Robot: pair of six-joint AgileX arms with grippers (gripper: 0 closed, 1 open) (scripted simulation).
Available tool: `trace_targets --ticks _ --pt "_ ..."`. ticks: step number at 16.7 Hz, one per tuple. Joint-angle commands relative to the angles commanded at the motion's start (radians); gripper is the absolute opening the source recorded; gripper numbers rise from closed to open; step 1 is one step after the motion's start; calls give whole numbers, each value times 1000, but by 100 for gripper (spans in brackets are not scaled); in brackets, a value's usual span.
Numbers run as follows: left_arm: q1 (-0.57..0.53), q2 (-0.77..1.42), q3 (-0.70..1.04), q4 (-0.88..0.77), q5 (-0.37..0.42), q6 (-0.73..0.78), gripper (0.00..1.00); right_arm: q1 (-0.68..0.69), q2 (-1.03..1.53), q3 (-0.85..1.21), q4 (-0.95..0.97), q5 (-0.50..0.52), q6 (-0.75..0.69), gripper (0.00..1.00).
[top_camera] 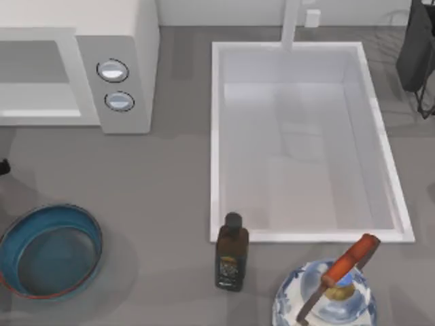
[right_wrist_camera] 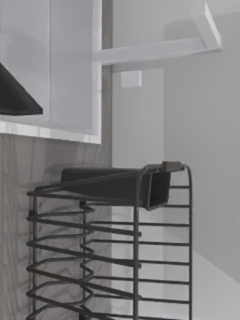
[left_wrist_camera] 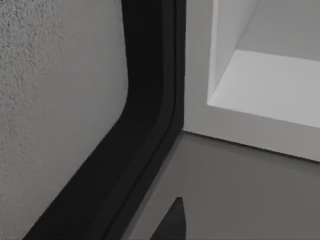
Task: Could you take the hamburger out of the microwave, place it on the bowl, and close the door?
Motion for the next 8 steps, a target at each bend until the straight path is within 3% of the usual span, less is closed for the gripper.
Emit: trace_targets --ticks 8 --pt "2 -378 17 -405 -5 1 0 0 0 0 0 0 0 100"
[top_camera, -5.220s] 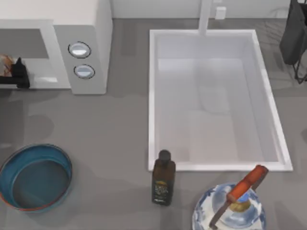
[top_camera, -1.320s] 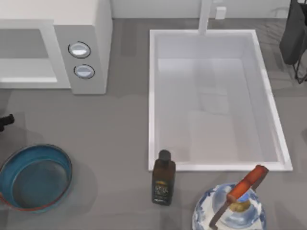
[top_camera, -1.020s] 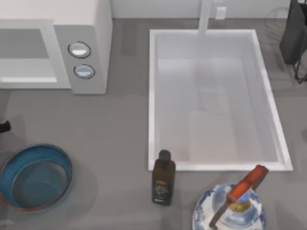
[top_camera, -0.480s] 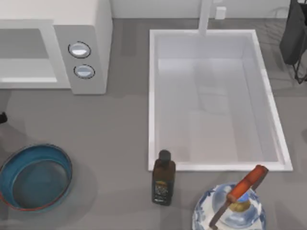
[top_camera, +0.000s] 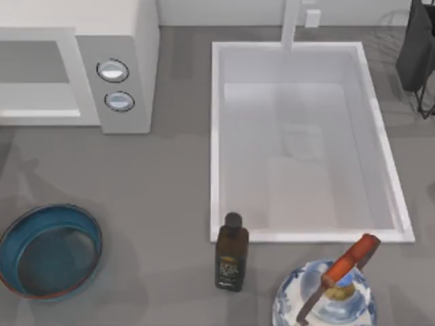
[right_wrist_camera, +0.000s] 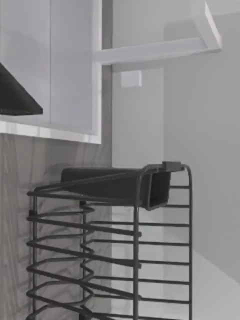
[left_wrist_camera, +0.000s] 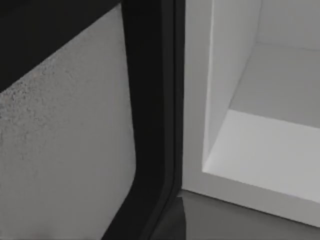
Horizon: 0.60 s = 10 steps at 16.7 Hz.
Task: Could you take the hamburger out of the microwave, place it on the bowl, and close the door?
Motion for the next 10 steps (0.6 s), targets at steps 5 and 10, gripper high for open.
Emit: trace_targets --ticks 5,10 --pt "1 -108 7 -115 -2 0 0 0 0 0 0 0 0 100" --pt "-3 -102 12 -122 -4 -8 0 0 0 0 0 0 0 100"
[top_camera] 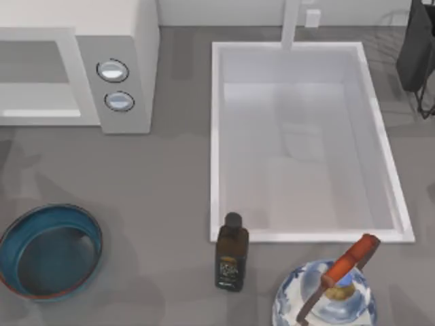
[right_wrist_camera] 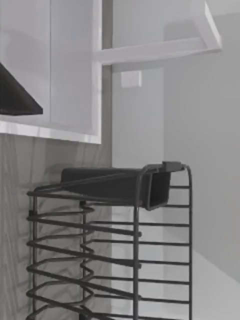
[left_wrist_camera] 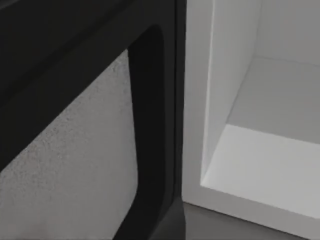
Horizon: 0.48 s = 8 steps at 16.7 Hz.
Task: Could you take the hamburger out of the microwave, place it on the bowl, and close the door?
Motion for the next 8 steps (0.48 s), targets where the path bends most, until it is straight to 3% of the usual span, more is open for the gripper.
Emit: trace_targets --ticks 4,8 --pt "-51 36 108 -141 -31 -141 0 0 0 0 0 0 0 100" --pt "-154 112 301 -445 -99 -450 0 0 0 0 0 0 0 100"
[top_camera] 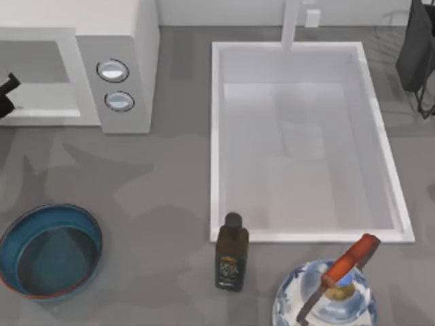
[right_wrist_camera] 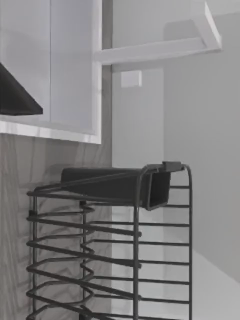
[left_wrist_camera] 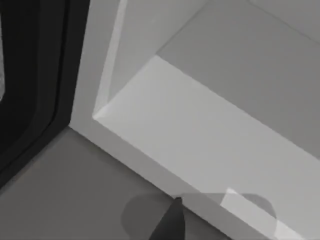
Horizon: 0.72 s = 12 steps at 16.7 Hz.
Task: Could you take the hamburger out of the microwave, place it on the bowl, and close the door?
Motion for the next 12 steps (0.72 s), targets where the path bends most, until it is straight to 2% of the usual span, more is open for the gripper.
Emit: trace_targets --ticks 4,12 --pt "-137 98 220 -423 -98 -456 0 0 0 0 0 0 0 100" --pt "-442 341 557 -1378 -322 -1523 0 0 0 0 0 0 0 100"
